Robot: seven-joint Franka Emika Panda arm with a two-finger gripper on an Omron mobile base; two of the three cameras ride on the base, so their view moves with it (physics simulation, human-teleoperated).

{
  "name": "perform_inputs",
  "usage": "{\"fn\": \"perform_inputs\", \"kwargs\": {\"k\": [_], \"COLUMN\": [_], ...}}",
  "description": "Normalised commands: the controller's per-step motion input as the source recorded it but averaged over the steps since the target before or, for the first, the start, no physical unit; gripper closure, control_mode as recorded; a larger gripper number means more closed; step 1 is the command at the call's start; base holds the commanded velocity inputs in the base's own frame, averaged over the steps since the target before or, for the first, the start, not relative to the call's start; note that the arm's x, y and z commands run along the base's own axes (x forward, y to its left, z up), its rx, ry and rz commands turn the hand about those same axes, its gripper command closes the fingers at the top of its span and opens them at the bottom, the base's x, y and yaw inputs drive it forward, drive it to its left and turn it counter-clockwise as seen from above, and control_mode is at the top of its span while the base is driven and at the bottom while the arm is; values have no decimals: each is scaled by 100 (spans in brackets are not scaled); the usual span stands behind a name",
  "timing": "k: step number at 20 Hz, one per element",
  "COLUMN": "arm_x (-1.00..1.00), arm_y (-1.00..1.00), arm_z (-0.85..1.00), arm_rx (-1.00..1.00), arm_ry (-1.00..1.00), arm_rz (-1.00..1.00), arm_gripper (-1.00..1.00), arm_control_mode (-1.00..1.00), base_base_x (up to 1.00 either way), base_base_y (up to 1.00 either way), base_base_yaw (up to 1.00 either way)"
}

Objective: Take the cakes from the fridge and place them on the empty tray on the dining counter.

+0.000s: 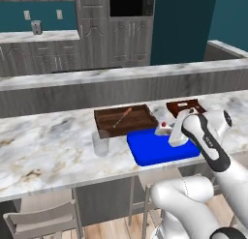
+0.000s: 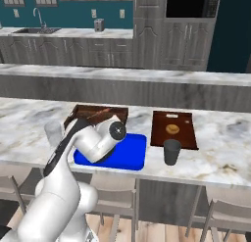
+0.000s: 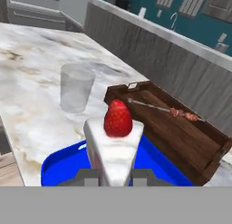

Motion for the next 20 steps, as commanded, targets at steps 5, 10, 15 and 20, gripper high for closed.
{"fn": "perform_inputs", "kwargs": {"k": [5, 10, 15, 20], "arm_x": [50, 44, 39, 42], "arm_y": [0, 0, 0, 0], "arm_z": [-15, -39, -48, -48], "arm_rx": [0, 0, 0, 0], "arm_ry": [21, 15, 6, 2], "arm_rz": [6, 11, 13, 13], "arm_gripper": [100, 100, 100, 100], "arm_control_mode": [-100, -100, -100, -100], "base_base_x": [0, 0, 0, 0], "base_base_y": [0, 0, 0, 0], "base_base_yaw": [0, 0, 0, 0]}}
